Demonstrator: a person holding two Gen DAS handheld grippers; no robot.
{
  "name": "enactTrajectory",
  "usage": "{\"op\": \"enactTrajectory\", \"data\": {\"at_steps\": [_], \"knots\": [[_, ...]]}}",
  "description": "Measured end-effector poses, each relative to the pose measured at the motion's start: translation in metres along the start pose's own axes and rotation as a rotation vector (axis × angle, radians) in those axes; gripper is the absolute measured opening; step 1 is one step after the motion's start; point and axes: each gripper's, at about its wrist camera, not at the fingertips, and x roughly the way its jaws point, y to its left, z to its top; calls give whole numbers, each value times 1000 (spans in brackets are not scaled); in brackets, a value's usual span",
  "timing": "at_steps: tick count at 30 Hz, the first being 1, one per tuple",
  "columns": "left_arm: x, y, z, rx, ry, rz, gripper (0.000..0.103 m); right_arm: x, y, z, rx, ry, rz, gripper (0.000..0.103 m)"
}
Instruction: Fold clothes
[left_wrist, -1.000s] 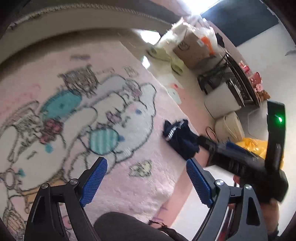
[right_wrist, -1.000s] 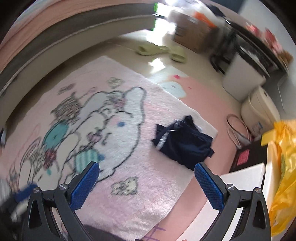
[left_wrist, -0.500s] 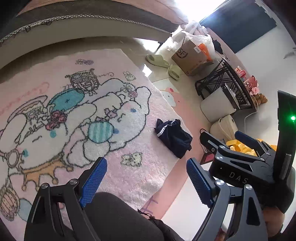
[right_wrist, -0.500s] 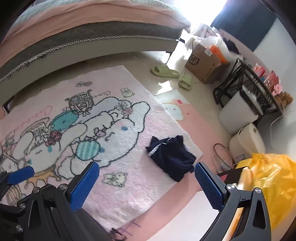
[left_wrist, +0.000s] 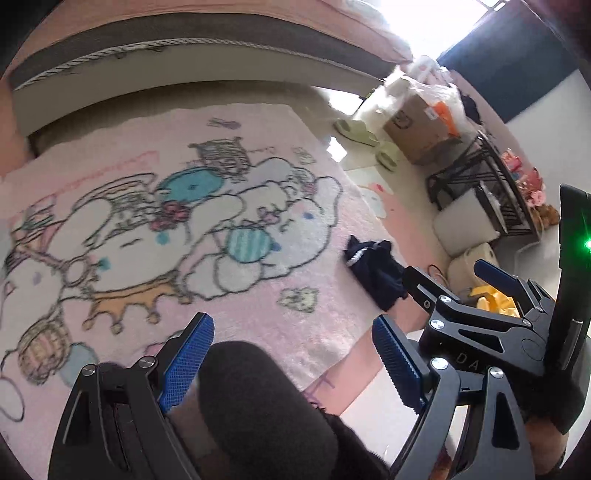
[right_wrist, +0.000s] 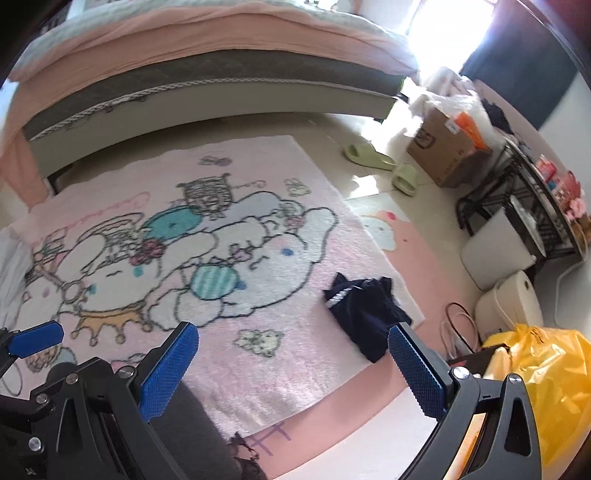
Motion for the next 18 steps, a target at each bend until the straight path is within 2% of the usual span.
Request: {"op": "enactTrajectory", "data": {"at_steps": [7,11,14,18], "knots": [[-41,25,-13,-74,-39,115,88,-9,35,2,-69,20,211,103],[-66,36,-20,-125,-93,193,88,-17,50,6,-92,8,256,103],[-84,47,-23,-176,-145,289,88,-25,59,9,-98,3,294,103],[-108,58,-26,-235,-192,424,88,-39,74,15,-123,-23,302,103]]}}
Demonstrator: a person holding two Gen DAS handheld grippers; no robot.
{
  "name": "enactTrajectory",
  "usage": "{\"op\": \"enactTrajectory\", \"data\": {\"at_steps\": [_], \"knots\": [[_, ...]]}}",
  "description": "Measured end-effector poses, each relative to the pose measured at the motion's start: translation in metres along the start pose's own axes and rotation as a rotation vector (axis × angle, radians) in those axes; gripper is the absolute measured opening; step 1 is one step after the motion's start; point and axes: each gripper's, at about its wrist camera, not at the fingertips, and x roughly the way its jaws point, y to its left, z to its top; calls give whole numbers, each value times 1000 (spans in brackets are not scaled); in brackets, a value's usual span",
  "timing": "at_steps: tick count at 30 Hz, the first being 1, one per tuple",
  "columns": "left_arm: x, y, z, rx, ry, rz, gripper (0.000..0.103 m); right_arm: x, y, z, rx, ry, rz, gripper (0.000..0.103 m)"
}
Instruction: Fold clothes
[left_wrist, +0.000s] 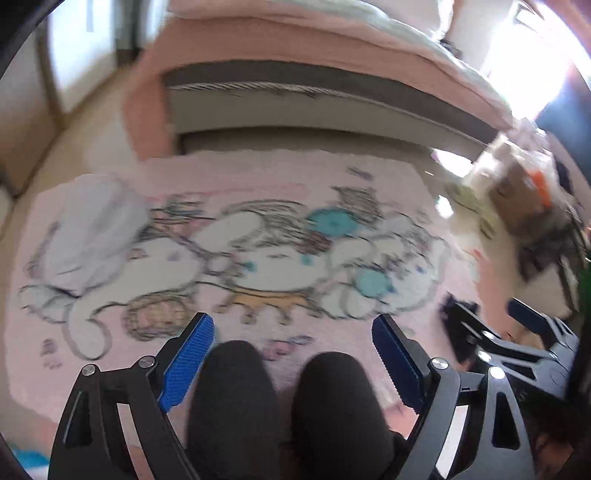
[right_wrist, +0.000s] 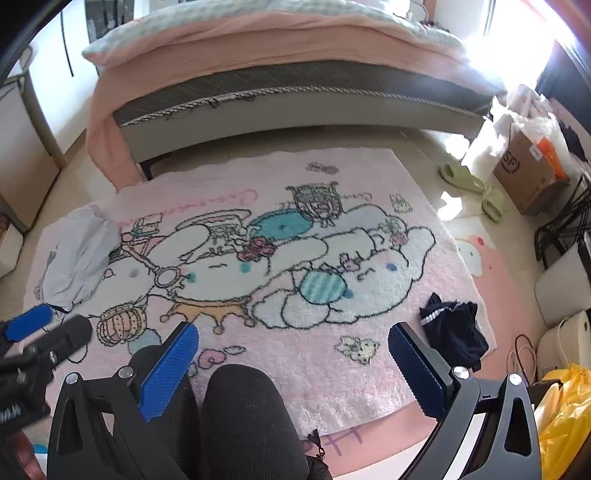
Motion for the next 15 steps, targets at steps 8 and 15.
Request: {"op": "enactTrajectory", "data": {"at_steps": [8,15], "knots": [[-38,24,-4,-90,-71,148,88,-19,39,7,-60,-51,104,103],[-60,33,-11,-116,-99,253,88,-35,55,8,-84,-90,126,103]]}}
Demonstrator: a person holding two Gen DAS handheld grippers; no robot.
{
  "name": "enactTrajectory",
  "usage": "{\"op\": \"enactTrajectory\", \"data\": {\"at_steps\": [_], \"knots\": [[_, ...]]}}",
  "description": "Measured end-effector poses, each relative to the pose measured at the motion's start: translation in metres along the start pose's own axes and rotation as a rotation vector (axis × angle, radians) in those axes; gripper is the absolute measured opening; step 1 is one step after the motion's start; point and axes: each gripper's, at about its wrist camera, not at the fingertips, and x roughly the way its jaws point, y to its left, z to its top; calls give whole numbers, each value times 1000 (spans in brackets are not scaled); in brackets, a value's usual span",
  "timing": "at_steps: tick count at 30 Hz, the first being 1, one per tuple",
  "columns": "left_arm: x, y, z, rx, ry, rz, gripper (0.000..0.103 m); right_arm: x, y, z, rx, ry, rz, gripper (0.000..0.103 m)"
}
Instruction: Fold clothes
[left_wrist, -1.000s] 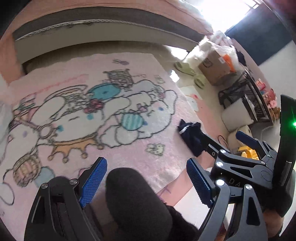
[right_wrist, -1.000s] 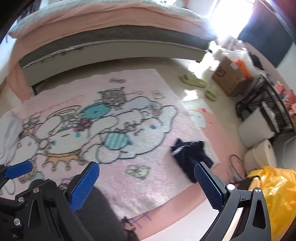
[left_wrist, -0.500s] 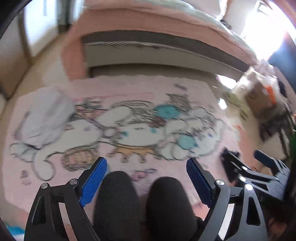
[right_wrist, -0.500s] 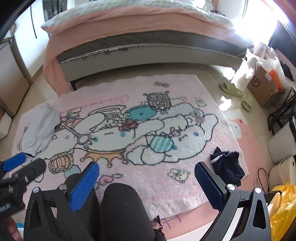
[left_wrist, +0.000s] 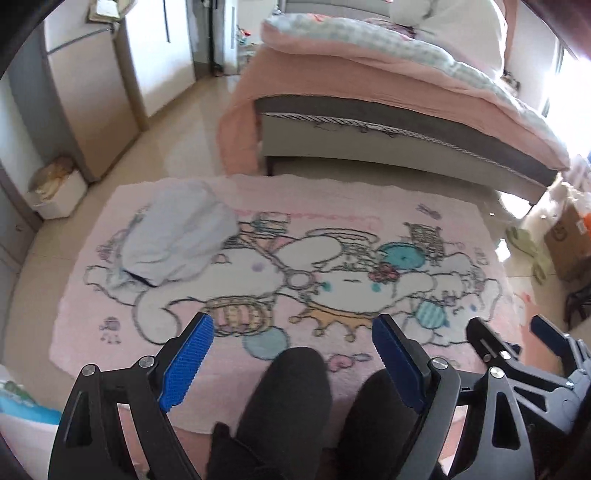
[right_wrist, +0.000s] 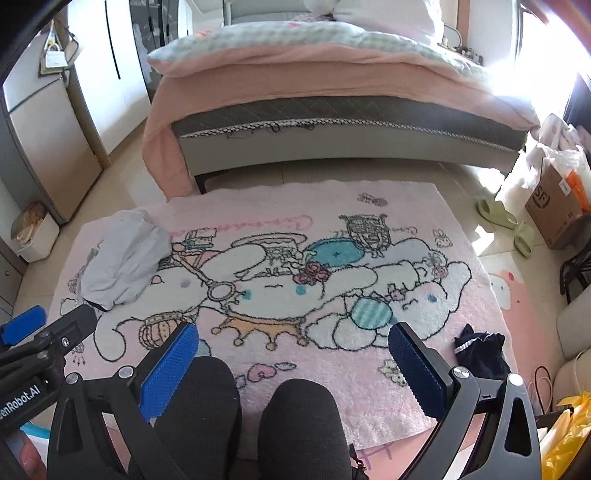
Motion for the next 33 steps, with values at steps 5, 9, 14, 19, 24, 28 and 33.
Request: {"op": "enactTrajectory", "data": {"at_steps": [5,9,14,19,24,28,33], "knots": [[-13,12,-6,-9,-19,20,88,-11,18,2,-49,-14,-24,103],[-24,22,-11,-7,-12,44,88,-26,31,0,-82,-30,-62,103],[-47,37,-18,-17,-49,90,88,-47,46,-8,-88,-47,-51,103],[-61,50,-25,-41,-67,105,88,-71,58,-16,-99,-75,-40,103],[-62,54,-28,-39,-56,90,88,-94,64,-23,-101,-104,-49,103],[-59,55,-29,-36,-42,86,88,-101,67,-24,-97,-113,-49,103],[-59,58,-32,-37,-43,92,88,-97,69,-25,-95,-93,-38,103]]}}
